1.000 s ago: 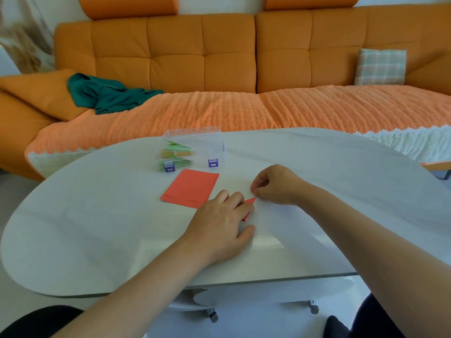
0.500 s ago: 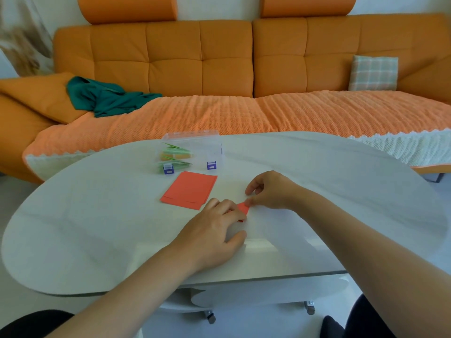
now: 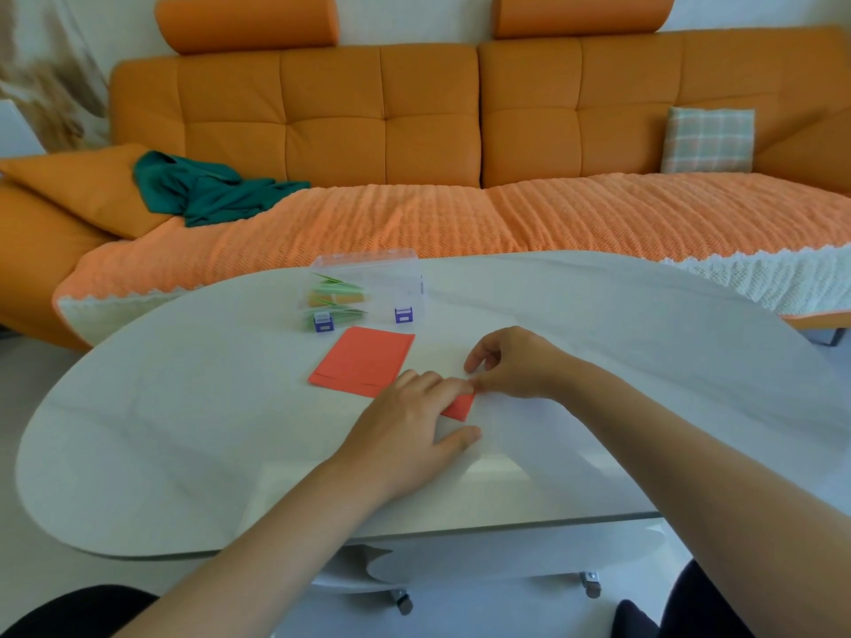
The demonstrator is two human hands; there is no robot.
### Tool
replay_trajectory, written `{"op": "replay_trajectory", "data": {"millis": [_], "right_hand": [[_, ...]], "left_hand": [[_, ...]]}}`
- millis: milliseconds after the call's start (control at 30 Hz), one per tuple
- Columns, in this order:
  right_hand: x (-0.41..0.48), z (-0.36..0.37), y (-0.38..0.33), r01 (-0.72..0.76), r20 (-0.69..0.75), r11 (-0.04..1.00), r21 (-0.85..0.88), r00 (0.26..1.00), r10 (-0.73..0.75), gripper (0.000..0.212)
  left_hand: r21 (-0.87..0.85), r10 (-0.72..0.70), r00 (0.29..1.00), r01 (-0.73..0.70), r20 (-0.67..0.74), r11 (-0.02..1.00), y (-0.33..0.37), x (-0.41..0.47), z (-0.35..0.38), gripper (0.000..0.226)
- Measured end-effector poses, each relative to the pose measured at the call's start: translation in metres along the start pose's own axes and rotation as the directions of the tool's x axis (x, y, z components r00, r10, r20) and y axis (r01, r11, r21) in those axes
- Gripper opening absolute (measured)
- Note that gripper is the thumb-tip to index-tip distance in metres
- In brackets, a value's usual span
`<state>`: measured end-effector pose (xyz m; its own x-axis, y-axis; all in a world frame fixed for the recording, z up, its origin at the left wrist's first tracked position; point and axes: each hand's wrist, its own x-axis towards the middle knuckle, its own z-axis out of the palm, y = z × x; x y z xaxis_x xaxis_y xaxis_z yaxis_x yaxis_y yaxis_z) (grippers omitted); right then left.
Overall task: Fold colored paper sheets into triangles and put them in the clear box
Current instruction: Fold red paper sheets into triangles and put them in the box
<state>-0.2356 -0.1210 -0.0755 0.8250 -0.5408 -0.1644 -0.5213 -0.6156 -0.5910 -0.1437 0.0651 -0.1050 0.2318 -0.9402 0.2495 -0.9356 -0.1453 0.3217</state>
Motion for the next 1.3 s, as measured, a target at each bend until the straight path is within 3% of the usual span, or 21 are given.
{"op": "replay_trajectory", "data": {"millis": [133, 367, 533, 700, 800, 933, 1067, 1167, 1300], "right_hand": [[0.001, 0.000, 0.003, 0.007, -0.034, 1.000, 0.018, 0.999, -0.007, 0.007], [0.004, 0.001, 0.006, 0.021, -0.097, 1.000, -0.019, 0.995, -0.022, 0.021], [0.005, 0.005, 0.006, -0.014, -0.130, 1.000, -0.019, 0.991, 0.011, 0.029], [-0.005, 0.001, 0.006, 0.156, -0.078, 0.988, 0.011, 0.985, -0.155, 0.027], [-0.012, -0.002, 0.006, 0.244, -0.008, 0.969, 0.050, 0.970, -0.244, 0.017], [-0.015, 0.002, 0.003, 0.292, -0.031, 0.956, 0.032, 0.956, -0.291, 0.002], [-0.017, -0.001, -0.006, 0.307, -0.069, 0.947, 0.097, 0.951, -0.301, 0.012], [-0.022, -0.005, -0.015, 0.290, -0.096, 0.933, 0.215, 0.957, -0.275, 0.015], [-0.027, -0.005, -0.025, 0.247, -0.063, 0.924, 0.291, 0.969, -0.239, 0.019]], "left_hand": [[0.040, 0.020, 0.999, -0.018, -0.048, 0.999, 0.000, 0.008, 0.005, 0.035], [-0.114, -0.076, 0.994, 0.067, -0.075, 0.991, -0.006, 0.019, 0.012, 0.019], [-0.127, -0.081, 0.993, 0.069, -0.090, 0.990, -0.006, 0.022, 0.010, 0.012], [0.000, 0.021, 0.992, -0.021, -0.125, 1.000, -0.010, 0.023, 0.002, 0.028], [-0.015, 0.006, 0.992, -0.008, -0.124, 1.000, -0.012, 0.025, -0.003, 0.029], [-0.133, -0.079, 0.988, 0.061, -0.132, 0.989, -0.013, 0.026, -0.011, 0.021], [-0.377, -0.231, 0.970, 0.187, -0.075, 0.907, -0.014, 0.027, -0.021, 0.023], [-0.575, -0.315, 0.949, 0.250, -0.013, 0.779, -0.013, 0.027, -0.033, 0.018], [-0.628, -0.358, 0.934, 0.287, 0.014, 0.724, -0.005, 0.024, -0.042, 0.014]]}}
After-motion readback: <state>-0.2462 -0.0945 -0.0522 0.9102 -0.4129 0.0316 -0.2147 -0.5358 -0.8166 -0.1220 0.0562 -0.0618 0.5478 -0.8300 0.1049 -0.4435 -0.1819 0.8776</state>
